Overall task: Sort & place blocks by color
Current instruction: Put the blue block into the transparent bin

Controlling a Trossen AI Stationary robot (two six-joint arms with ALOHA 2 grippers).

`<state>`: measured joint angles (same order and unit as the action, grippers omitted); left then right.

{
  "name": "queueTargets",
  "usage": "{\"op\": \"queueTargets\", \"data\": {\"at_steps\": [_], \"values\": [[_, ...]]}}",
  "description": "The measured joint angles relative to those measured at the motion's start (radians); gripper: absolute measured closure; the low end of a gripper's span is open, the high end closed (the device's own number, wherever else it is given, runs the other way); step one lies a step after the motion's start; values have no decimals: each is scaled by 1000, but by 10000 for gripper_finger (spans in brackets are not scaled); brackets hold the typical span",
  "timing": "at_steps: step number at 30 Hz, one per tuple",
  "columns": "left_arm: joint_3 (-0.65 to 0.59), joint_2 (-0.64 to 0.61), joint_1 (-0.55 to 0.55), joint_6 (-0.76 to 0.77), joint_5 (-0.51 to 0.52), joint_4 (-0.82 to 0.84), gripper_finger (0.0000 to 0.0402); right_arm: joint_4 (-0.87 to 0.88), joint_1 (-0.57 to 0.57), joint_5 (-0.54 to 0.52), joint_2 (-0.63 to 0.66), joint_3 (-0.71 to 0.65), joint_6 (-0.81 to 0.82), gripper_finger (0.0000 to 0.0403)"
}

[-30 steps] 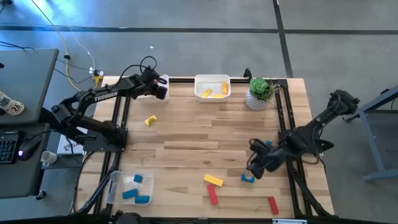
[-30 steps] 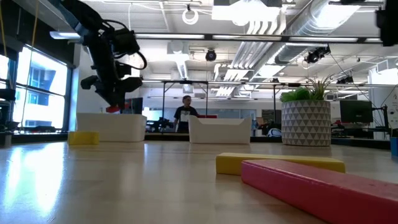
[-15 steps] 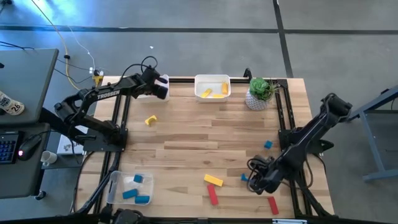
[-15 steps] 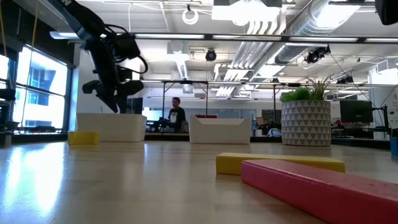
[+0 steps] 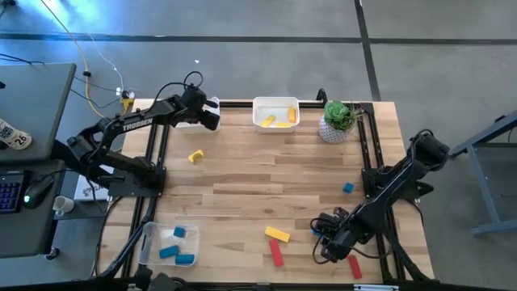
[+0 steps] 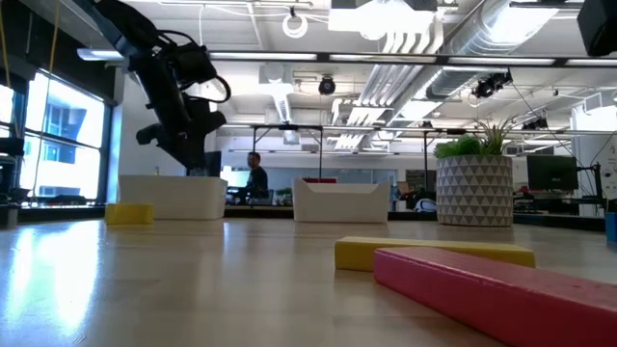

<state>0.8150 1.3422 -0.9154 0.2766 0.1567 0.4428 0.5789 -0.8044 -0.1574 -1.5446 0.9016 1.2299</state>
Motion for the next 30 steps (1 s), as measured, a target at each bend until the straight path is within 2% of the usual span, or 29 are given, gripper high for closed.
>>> {"op": "queueTargets", "data": {"at_steps": [8, 13, 19, 26, 30], "values": [[0, -72, 6, 14, -188, 1, 266, 0, 32, -33, -66, 0, -101, 210], [0, -123, 40, 56, -260, 1, 266, 8, 45, 7, -106, 0, -113, 221], [0, -159, 122, 108, -303, 1, 266, 9, 45, 42, -151, 0, -113, 277], [0, -161, 242, 113, -305, 1, 266, 17, 46, 42, -147, 0, -113, 378], [0, -161, 299, 113, -305, 1, 266, 11, 49, 27, -132, 0, -113, 382]]}}
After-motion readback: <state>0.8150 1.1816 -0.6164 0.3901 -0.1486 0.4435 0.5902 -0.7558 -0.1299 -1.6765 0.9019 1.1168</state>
